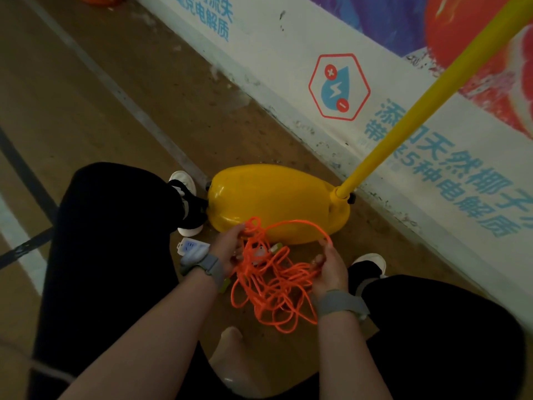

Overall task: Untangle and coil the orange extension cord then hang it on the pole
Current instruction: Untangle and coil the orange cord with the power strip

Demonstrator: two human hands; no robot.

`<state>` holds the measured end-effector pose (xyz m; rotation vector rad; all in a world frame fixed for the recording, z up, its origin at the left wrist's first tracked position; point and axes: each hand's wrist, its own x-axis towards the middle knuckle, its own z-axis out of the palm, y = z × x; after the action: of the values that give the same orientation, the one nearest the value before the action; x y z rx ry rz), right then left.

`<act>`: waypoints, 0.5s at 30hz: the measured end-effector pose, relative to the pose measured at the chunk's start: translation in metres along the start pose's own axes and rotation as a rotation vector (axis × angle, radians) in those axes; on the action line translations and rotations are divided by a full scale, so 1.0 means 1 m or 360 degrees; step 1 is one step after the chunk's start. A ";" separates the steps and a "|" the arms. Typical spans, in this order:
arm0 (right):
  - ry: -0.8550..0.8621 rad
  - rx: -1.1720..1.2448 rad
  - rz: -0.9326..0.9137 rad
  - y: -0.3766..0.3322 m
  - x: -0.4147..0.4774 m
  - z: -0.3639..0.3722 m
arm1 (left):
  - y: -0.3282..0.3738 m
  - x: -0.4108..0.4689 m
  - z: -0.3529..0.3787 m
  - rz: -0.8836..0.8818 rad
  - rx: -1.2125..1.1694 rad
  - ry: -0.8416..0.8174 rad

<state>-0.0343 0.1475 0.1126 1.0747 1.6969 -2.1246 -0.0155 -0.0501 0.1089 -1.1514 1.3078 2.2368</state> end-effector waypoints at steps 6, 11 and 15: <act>0.0227 -0.1842 -0.0256 0.030 -0.009 0.005 | -0.001 -0.012 0.012 0.0068 0.0992 -0.0506; -0.0501 -0.2046 -0.0815 0.034 0.004 0.013 | 0.002 -0.024 0.015 -0.0081 0.0798 -0.0923; -0.0739 -0.1787 -0.0547 0.040 -0.004 0.011 | 0.007 -0.025 0.020 -0.0077 0.0157 -0.0743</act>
<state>-0.0132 0.1240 0.0859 -0.0308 2.3492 -1.0064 -0.0136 -0.0345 0.1377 -0.5678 1.1622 2.1967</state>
